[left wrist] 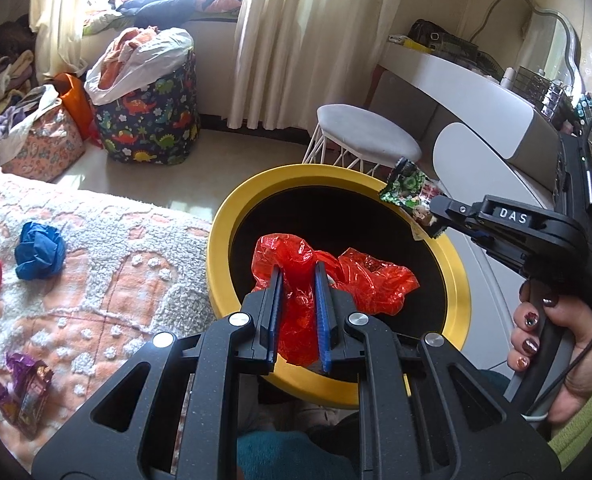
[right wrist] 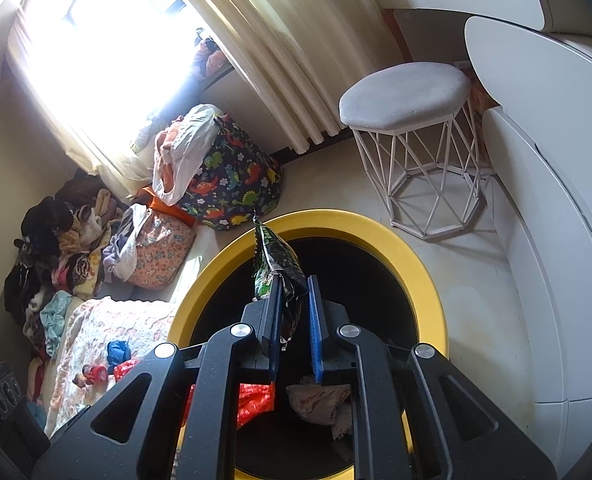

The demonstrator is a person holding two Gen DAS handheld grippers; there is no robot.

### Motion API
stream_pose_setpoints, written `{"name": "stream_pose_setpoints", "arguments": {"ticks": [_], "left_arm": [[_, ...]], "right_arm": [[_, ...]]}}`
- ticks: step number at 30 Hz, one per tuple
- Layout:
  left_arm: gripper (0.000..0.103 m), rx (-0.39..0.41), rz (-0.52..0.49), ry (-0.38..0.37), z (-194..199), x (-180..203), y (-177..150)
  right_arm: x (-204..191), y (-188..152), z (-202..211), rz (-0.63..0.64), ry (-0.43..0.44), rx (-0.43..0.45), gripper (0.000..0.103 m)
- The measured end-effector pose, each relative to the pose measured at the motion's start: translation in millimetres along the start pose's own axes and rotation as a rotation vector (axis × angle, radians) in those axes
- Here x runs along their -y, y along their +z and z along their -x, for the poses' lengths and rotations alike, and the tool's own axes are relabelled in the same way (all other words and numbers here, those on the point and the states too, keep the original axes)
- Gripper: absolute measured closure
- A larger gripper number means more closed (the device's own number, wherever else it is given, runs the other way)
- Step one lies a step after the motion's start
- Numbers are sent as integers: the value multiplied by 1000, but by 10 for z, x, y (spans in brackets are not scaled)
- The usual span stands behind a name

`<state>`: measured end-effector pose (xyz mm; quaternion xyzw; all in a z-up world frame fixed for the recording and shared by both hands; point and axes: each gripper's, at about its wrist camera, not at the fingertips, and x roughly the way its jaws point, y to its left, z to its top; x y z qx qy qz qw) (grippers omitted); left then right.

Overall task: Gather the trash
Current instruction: 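Open both tools to drop the red bag and wrapper into the bin, then move both tools back over the remaining wrappers on the bed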

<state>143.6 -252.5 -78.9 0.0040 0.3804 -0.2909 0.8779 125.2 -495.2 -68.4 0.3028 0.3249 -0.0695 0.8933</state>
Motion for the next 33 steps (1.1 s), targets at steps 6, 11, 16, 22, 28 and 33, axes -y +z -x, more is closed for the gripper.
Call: {"name": "stream_pose_setpoints", "arguments": {"ticks": [6, 11, 16, 22, 28, 33], "left_arm": [[67, -13, 67, 1, -53, -108, 9], [21, 30, 122, -4, 66, -235, -29], [11, 70, 178, 32, 229, -367, -70], [11, 111, 199, 81, 449, -475, -126], [11, 143, 211, 117, 642, -572, -174], [11, 176, 224, 158, 814, -702, -187]], "right_arm": [[23, -7, 3, -4, -15, 5, 79], [-4, -29, -19, 11, -28, -1, 61], [-95, -49, 28, 26, -32, 18, 43], [-241, -51, 114, 76, -35, 55, 36], [-468, -106, 155, 142, -8, 70, 31], [-685, -164, 177, 203, 32, 67, 28]]}}
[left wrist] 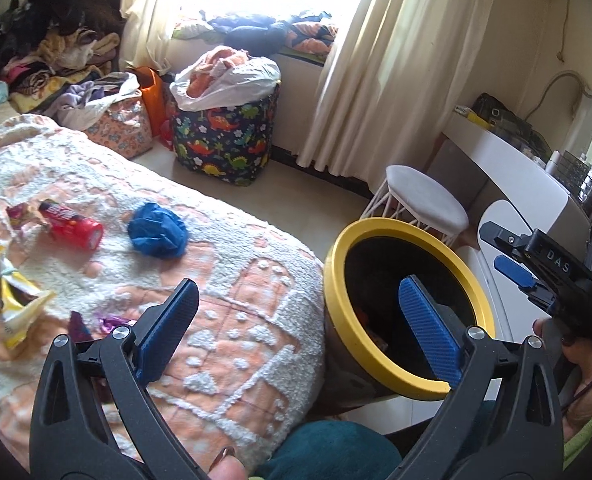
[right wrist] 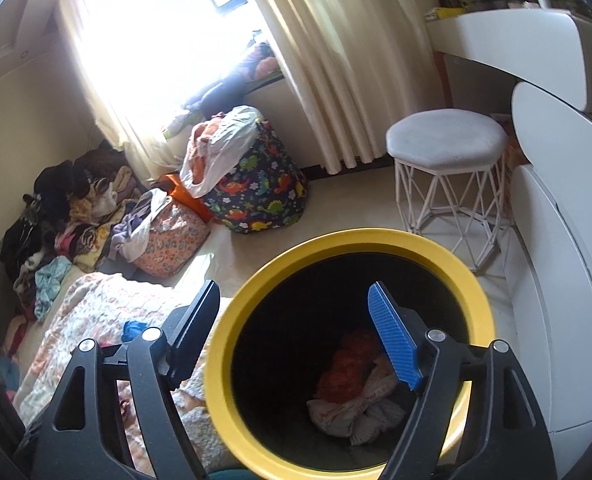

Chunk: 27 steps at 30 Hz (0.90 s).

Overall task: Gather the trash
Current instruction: 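Move both tools back over the remaining wrappers on the bed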

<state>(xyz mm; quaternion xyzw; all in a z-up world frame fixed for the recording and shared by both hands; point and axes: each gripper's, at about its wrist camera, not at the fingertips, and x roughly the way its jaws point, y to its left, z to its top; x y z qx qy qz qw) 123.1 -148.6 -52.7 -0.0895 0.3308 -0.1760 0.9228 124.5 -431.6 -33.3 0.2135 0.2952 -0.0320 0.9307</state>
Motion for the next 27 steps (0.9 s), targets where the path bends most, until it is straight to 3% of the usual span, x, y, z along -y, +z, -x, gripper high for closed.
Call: {"name": "stream_pose_setpoints", "arguments": {"ticks": [17, 27], "left_arm": [[11, 139, 50, 206, 436, -633, 122], [11, 167, 114, 269, 599, -1061, 131]], "right_arm": [[-755, -221, 48, 124, 128, -41, 25], [-1178, -473, 18, 213, 173, -87, 24]]}}
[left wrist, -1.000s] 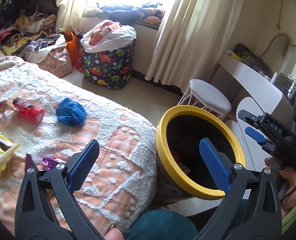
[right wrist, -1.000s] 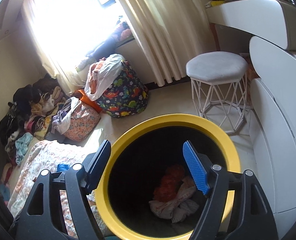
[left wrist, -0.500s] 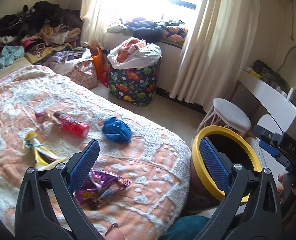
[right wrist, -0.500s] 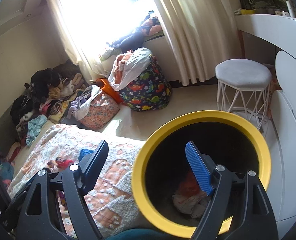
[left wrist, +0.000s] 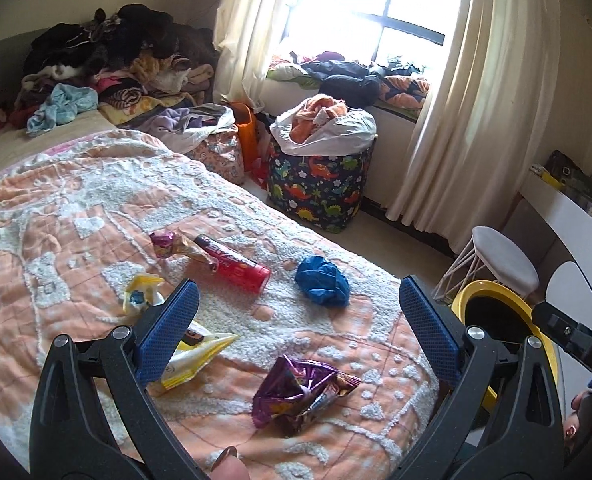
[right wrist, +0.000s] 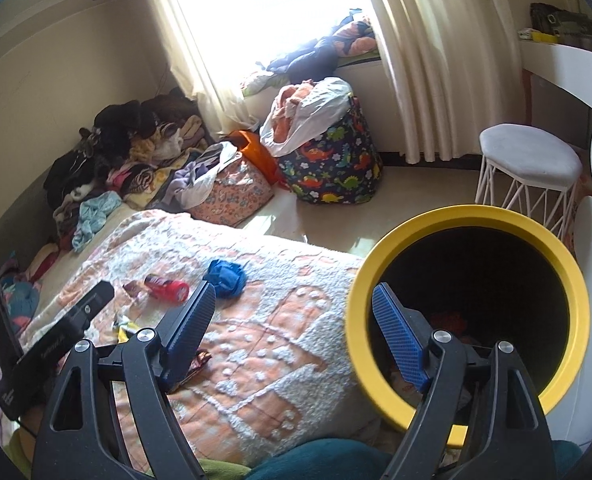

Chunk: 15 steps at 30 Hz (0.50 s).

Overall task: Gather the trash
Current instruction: 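Move both tools back over the remaining wrappers on the bed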

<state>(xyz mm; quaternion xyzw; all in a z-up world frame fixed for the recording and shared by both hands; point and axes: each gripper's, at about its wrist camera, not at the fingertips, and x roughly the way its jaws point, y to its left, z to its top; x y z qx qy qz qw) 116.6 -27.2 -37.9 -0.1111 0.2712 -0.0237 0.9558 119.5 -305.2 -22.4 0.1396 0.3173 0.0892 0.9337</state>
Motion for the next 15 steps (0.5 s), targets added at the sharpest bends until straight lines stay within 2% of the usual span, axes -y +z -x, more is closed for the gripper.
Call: {"name": "stream_pose_setpoints", "arguments": {"ticks": [10, 15], "left_arm": [[11, 6, 99, 43, -31, -490, 55], [11, -2, 143, 60, -70, -716, 41]], "right_arm": [[-546, -255, -238, 91, 55, -92, 23], [-693, -385, -403, 110, 70, -165, 23]]}}
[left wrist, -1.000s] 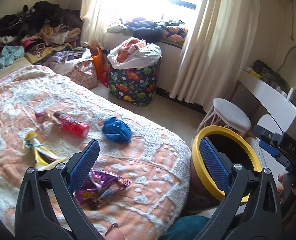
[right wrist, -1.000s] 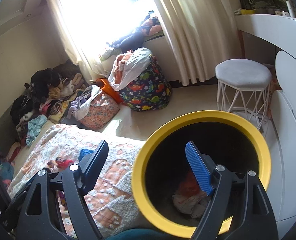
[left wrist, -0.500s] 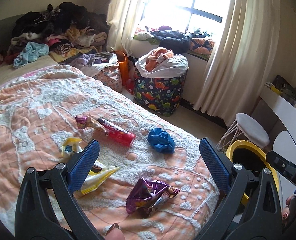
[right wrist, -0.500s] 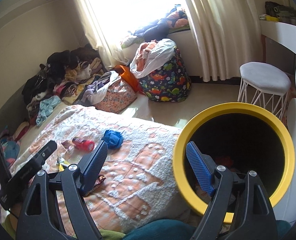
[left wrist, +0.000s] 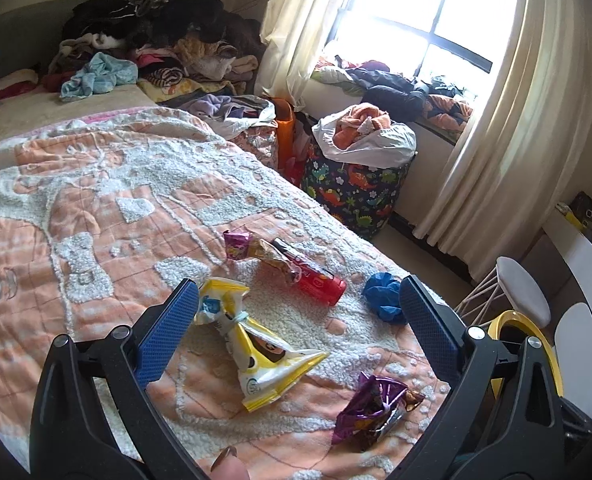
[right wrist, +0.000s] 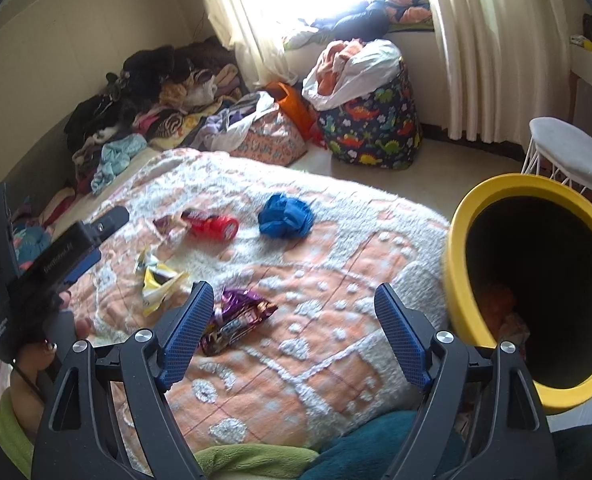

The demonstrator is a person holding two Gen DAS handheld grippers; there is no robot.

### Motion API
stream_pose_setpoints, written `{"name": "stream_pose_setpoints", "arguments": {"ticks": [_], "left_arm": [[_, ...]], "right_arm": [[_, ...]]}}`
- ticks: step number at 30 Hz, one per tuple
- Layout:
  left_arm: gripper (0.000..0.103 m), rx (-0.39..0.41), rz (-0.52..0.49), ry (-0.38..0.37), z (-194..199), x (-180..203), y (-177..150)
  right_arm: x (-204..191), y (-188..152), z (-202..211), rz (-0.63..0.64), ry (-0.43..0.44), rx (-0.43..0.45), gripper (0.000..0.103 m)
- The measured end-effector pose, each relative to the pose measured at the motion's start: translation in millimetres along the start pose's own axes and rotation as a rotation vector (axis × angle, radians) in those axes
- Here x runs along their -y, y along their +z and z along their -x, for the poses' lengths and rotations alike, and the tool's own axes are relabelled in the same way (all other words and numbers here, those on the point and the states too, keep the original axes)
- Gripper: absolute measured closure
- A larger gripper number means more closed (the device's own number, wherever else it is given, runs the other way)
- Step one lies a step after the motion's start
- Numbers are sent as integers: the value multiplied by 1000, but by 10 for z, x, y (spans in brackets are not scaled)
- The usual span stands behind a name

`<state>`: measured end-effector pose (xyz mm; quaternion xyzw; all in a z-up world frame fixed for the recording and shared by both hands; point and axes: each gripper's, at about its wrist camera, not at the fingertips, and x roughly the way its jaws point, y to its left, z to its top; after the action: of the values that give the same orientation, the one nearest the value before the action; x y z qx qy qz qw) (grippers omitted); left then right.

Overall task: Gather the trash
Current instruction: 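Move both tools back over the remaining wrappers on the bed, then grasp the pink snack wrapper with the left tool while the right tool grasps a small wrapper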

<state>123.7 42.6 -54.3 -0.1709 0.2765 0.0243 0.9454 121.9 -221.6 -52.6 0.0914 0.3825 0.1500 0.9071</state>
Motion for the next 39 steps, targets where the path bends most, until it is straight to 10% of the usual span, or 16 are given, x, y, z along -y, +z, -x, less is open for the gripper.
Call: {"name": "stream_pose_setpoints", "arguments": {"ticks": [14, 20, 39], "left_arm": [[11, -55, 36, 30, -420, -442, 238], [19, -152, 121, -39, -789, -566, 338], [91, -242, 291, -170, -1111, -750, 218]], "right_arm": [[-105, -85, -691, -28, 36, -198, 48], [-133, -141, -899, -54, 106, -272, 78], [-121, -168, -575, 11, 131, -217, 96]]}}
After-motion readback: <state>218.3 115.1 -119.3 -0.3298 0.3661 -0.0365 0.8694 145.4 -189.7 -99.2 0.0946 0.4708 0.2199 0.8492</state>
